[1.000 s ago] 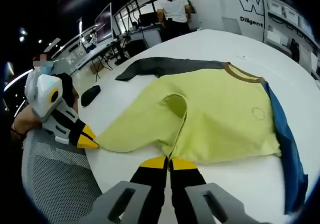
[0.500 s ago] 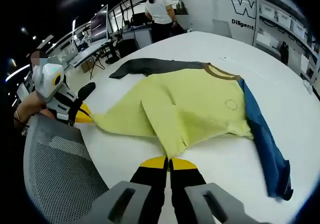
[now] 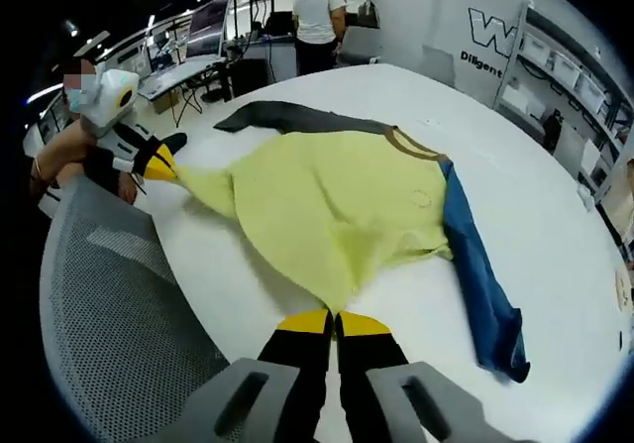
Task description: Fold the garment on the visible template until the final outline fits inside the template.
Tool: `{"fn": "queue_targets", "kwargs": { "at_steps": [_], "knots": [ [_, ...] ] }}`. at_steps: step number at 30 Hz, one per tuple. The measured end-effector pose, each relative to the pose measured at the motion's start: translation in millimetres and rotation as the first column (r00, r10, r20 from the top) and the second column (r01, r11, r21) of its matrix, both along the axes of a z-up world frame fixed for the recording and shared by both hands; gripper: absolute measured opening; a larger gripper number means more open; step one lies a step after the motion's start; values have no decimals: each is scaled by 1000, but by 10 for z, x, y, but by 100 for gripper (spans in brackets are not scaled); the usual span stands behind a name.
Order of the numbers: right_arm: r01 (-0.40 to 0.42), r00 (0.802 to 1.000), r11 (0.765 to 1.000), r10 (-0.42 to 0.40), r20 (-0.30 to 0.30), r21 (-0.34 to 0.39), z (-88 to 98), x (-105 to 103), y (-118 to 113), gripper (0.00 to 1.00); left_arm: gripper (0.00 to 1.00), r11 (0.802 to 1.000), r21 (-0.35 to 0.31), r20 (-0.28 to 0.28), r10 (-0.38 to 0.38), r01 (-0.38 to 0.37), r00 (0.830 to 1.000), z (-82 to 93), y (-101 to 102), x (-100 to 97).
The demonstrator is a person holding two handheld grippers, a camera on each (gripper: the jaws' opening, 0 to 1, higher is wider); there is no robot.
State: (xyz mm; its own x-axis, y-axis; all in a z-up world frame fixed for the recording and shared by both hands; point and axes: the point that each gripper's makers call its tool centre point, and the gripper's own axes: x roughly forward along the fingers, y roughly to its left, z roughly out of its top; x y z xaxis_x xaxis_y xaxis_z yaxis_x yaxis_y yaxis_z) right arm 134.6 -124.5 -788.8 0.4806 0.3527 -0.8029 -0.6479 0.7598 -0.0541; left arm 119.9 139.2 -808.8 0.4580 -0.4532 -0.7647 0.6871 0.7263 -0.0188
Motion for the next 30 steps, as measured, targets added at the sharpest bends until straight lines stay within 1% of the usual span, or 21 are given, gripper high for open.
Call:
{"fn": "queue_targets", "kwargs": {
  "at_steps": [5,6,7,9,11,13,15,17,18,20,21,23,24,25,26,28,29,30],
  "knots": [
    [29,999,999,-28,14,-24,51,-62,-106,0,0,1000,-12,23,-24,25,999,71,8,-30],
    [21,1000,998,-20,18,-56,62,-87,-149,0,0,1000,-6,23,-29,29,999,70,13,-35],
    [16,1000,997,-14,20,-71,68,-95,-168,0,0,999,3,25,-40,40,999,73,19,-44],
    [-26,999,988,32,37,-155,109,-138,-254,0,0,998,13,32,-60,59,998,88,27,-64],
    [-31,999,986,35,27,-165,109,-179,-284,0,0,998,17,35,-68,68,997,94,39,-75],
    [-27,1000,989,28,6,-146,105,-223,-324,0,0,996,21,31,-85,85,996,82,49,-101],
    [-23,1000,989,24,4,-144,82,-235,-368,0,0,995,27,20,-94,94,995,59,52,-132],
    [-19,1000,988,18,-11,-153,41,-270,-432,0,0,994,32,10,-103,102,995,20,58,-163],
    [-35,999,984,33,-14,-177,24,-294,-473,0,0,994,38,2,-102,102,995,-3,69,-183],
    [-39,999,983,35,-21,-180,-17,-315,-506,0,0,993,43,-4,-107,107,994,-19,78,-209],
    [-45,999,983,39,-37,-180,-46,-348,-517,0,0,994,37,-6,-106,106,994,-20,78,-215],
    [-62,998,981,55,-44,-186,-73,-379,-517,0,0,994,31,-14,-104,105,994,-23,85,-233],
    [-103,994,971,94,-54,-215,-112,-416,-527,0,0,993,32,-15,-109,109,994,-30,90,-249],
    [-119,992,966,107,-62,-231,-137,-434,-534,0,0,993,38,-19,-112,112,994,-36,97,-258],
    [-135,990,956,117,-81,-260,-181,-465,-559,0,0,992,44,-21,-118,119,993,-46,104,-268],
    [-155,985,946,126,-117,-284,-256,-516,-580,0,0,990,53,-33,-131,133,991,-66,108,-304],
    [-167,983,931,132,-125,-325,-288,-522,-627,0,0,988,50,-42,-146,148,988,-75,96,-337],
    [-179,982,923,143,-126,-342,-301,-522,-638,0,0,987,50,-43,-149,151,988,-75,92,-346]
  ]
}}
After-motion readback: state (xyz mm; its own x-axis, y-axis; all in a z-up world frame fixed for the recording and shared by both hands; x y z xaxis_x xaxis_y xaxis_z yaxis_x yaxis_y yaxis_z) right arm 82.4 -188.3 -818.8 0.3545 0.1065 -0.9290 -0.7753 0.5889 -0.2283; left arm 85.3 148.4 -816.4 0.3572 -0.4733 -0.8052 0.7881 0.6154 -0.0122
